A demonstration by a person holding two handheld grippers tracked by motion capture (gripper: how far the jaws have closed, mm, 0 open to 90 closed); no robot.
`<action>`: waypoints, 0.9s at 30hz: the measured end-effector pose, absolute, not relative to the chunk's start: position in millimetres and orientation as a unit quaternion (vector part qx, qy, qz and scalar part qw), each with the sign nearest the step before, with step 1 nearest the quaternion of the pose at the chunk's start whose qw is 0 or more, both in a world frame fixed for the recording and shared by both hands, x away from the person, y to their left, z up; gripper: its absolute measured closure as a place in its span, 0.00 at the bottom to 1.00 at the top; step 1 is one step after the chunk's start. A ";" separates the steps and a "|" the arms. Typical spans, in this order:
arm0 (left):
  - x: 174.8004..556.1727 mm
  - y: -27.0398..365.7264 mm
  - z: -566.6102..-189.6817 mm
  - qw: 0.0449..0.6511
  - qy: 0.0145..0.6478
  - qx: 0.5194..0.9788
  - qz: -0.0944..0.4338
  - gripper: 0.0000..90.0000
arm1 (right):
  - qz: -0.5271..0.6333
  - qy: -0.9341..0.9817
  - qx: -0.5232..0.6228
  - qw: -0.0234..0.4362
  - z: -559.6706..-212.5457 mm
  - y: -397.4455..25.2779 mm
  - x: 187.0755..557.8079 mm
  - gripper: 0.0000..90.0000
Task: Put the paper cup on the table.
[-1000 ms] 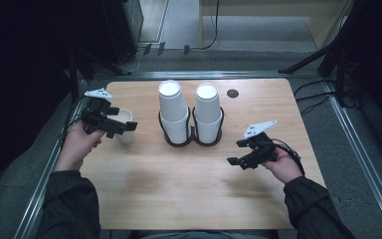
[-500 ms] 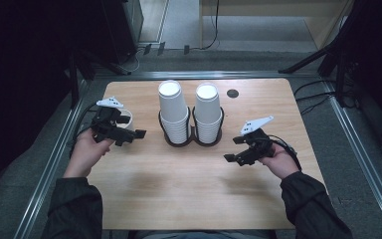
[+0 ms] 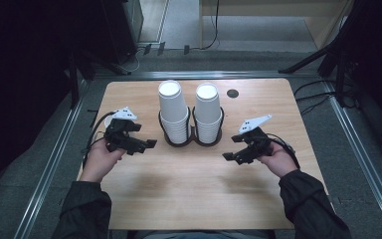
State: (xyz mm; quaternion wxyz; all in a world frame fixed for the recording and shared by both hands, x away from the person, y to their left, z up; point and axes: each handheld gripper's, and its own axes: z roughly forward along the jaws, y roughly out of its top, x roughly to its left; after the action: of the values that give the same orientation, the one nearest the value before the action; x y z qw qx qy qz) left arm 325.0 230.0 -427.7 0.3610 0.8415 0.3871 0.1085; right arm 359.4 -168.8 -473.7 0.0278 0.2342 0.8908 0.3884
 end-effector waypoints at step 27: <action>320.6 170.6 -485.4 0.330 0.320 0.887 0.047 0.10 | 0.389 0.893 0.221 0.039 -472.0 -164.6 353.3 0.24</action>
State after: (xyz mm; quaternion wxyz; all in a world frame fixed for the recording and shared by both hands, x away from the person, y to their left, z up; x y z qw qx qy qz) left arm 320.6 170.6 -485.4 0.3304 0.8867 0.3201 0.0475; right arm 353.3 -164.6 -472.0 0.0390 0.2208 0.8934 0.3894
